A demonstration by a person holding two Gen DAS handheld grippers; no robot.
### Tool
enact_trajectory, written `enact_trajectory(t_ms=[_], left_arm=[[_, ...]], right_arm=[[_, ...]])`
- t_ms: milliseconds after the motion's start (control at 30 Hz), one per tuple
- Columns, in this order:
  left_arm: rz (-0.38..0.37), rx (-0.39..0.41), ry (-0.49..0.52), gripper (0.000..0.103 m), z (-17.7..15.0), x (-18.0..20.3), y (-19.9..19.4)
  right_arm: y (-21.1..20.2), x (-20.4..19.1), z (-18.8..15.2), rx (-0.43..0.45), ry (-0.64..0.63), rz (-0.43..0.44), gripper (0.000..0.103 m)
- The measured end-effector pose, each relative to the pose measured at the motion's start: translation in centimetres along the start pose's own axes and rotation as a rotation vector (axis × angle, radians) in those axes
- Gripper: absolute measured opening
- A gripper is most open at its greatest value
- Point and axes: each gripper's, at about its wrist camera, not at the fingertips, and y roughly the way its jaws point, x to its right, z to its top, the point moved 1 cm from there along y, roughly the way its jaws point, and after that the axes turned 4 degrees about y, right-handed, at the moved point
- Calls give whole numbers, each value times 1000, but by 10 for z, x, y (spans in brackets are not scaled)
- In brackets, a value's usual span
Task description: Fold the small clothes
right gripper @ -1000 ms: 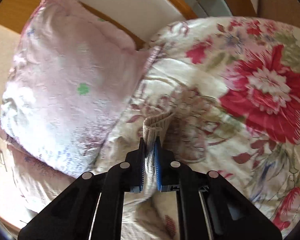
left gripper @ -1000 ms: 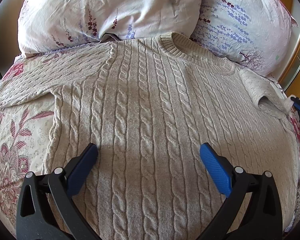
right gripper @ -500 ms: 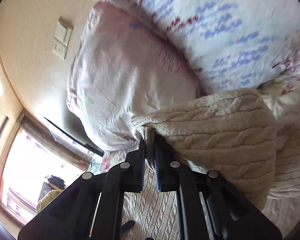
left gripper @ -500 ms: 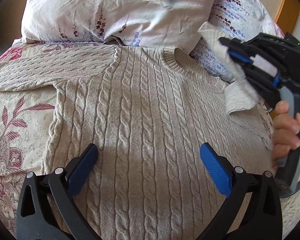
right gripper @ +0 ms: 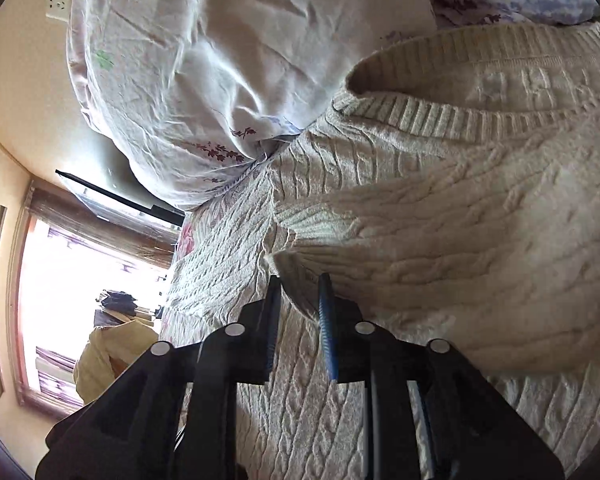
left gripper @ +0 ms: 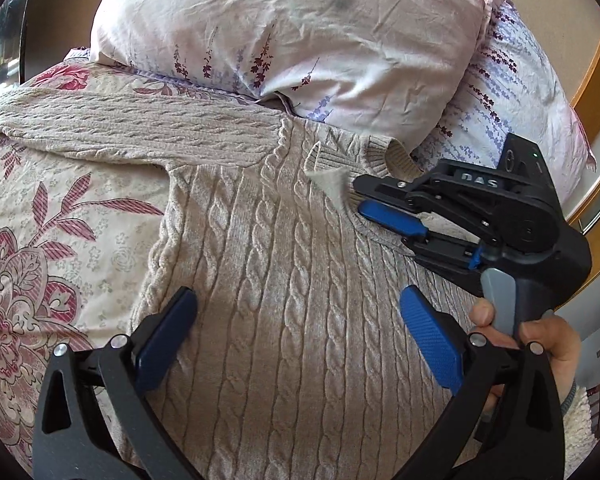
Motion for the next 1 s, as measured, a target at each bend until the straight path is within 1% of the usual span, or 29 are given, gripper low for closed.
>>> enact_trajectory(t_ms=[33,67,100,133,200,233,267,300,333,367,433,467,500,533,600,633,667,700,833,900,933,967,1000], left_arm=[[0,0,0,101,0,-1,0],[-1,0,0,101,-1,-1,0],[-1,0,0,101,-1,-1,0],[0,-1,1,101,-1,-1,0],[-1,-2,1,101,-1,-1,1],[-2,-2,1,101,-1,-1,1],[-1,-1,1,101,-1,-1,1],[-2,-1,0,101,-1,-2,1],[-3,-1,-1,101,-1,-2,1],[-2,-1,0,101,-1,-1,1],[-1,-2,1,101,-2,-1,1],[-2,-1,1,101,-2,-2,1],[-3,-1,0,101,-2,-2,1],[-3,-1,0,101,-2,-1,1],[-4,0,-1,101,-2,-2,1],[-3,-1,0,101,-2,-2,1],[-2,-1,1,101,-2,-2,1],[-2,-1,1,101,-2,-2,1],[-1,-1,2,101,-2,-2,1],[-2,0,1,101,-2,-2,1],[-3,0,1,101,-2,-2,1],[-3,0,0,101,-2,-2,1],[-4,1,0,101,-2,-2,1]], right_arm=[[-20,5,-5,32,21,13,48],[-40,11,-10,71,48,31,61],[-60,20,-16,111,79,50,63],[-82,30,-22,160,118,61,63],[-128,53,-36,279,210,44,65],[-146,65,-44,344,252,27,66],[-167,78,-54,412,307,-10,68],[-183,92,-62,466,368,-43,71],[-196,107,-68,510,430,-55,73],[-203,119,-73,537,486,-61,74],[-206,138,-76,551,570,-76,74],[-209,145,-76,561,595,-68,72],[-210,146,-73,579,601,-62,72],[-208,142,-70,601,592,-79,72],[-218,145,-63,667,576,-137,73],[-222,149,-61,691,586,-143,73],[-228,157,-65,708,611,-130,72],[-231,162,-66,736,633,-103,68],[-260,181,-80,841,674,-20,66],[-266,190,-84,872,711,2,58],[-267,193,-84,871,716,12,57],[-267,192,-84,851,709,6,55],[-266,188,-84,826,694,-10,56]])
